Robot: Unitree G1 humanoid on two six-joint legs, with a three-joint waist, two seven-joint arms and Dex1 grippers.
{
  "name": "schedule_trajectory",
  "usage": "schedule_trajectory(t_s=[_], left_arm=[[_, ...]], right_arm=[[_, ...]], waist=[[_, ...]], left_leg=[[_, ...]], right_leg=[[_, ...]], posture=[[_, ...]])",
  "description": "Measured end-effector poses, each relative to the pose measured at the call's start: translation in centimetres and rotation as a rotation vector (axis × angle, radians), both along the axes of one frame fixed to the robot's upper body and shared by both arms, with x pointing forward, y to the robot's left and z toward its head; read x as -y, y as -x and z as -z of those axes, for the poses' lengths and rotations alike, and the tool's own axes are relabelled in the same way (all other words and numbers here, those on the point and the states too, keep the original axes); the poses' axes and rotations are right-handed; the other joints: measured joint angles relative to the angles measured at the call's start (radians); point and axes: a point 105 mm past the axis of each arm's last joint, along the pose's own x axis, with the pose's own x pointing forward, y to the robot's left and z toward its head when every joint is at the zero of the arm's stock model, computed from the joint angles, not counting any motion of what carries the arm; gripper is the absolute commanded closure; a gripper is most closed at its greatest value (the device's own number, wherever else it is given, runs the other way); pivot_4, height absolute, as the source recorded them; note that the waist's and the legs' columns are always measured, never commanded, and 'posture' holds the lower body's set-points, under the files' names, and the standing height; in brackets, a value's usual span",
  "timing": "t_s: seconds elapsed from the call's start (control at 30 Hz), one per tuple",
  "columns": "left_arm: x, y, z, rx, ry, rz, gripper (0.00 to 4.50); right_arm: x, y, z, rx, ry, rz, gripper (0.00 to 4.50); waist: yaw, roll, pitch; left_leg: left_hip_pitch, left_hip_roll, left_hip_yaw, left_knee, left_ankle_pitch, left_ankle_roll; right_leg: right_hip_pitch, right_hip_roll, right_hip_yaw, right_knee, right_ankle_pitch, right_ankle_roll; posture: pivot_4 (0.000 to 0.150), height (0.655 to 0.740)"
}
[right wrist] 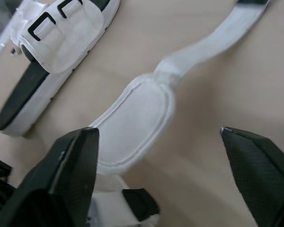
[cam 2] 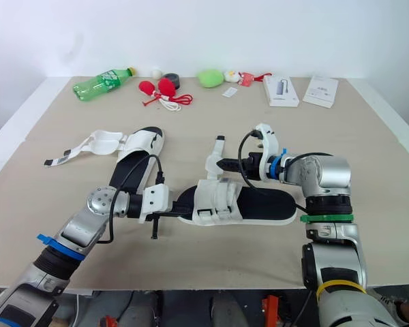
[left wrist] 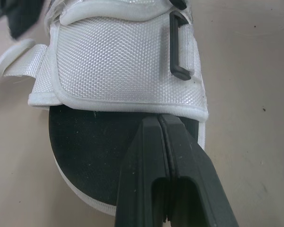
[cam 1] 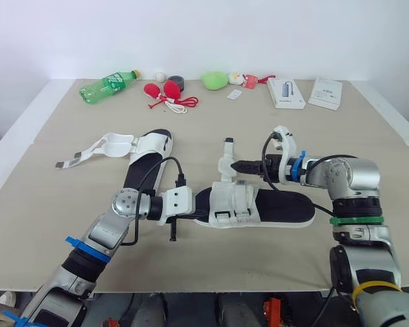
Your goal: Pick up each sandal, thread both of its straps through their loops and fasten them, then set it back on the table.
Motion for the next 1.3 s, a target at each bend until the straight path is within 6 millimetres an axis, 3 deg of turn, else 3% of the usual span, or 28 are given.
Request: schedule_trajectory(t_s=[0.23,0.37,0.67,0.77,0.93,1.03,1.3], left_arm=[[0.1,0.1,0.0,0.003,0.003,0.001,4.5],[0.1,0.1,-0.1,0.005,0.005,0.001,4.5],[0.2,0.1,-0.1,0.006,0.007,0.001,4.5],[0.2,0.2,0.0,0.006,0.007,0.0,4.5],[0.2,0.2,0.1,0.01,0.006,-0.008,4.5],[0.1,0.2,0.1,0.012,0.008,-0.014,4.5],[0.2,0.2,0.1,0.017,0.005,-0.014,4.5]], right_arm=[[-1.1,-0.8,0.7,-0.083,-0.074,0.018,0.04],[-2.7,-1.7,0.6,-0.09,-0.117,0.011,0.04],[-5.9,-4.2,-1.1,-0.041,-0.269,0.016,0.04],[-6.0,-4.8,-1.5,-0.012,-0.284,0.037,0.86],[-5.5,-5.4,-1.1,0.021,-0.261,0.061,3.28],[-5.1,-5.4,-1.1,0.055,-0.212,0.038,4.4],[-5.7,-4.3,-3.2,0.265,-0.111,-0.127,4.4]], waist=[[-0.001,0.001,0.0],[-0.003,0.001,-0.001],[-0.002,0.002,0.0],[-0.002,0.002,0.0],[-0.002,0.002,0.0],[-0.002,0.003,0.0],[-0.002,0.005,0.0]], left_leg=[[0.0,0.0,0.0,0.0,0.0,0.0],[0.0,0.0,0.0,0.0,0.0,0.0],[0.0,0.0,0.0,0.0,0.0,0.0],[0.0,0.0,0.0,0.0,0.0,0.0],[0.0,0.0,0.0,0.0,0.0,0.0],[0.0,0.0,0.0,0.0,0.0,0.0],[0.0,0.0,0.0,0.0,0.0,0.0]], right_leg=[[0.0,0.0,0.0,0.0,0.0,0.0],[0.0,0.0,0.0,0.001,0.0,0.0],[0.0,0.0,0.0,0.001,0.0,0.0],[0.0,0.0,0.0,0.001,0.0,0.0],[0.0,0.0,0.0,0.001,0.0,0.0],[0.0,0.0,0.0,0.001,0.0,0.0],[0.0,0.0,0.0,0.001,0.0,0.0]], posture=[[0.15,0.74],[0.15,0.74],[0.15,0.74],[0.15,0.74],[0.15,0.74],[0.15,0.74],[0.15,0.74]])
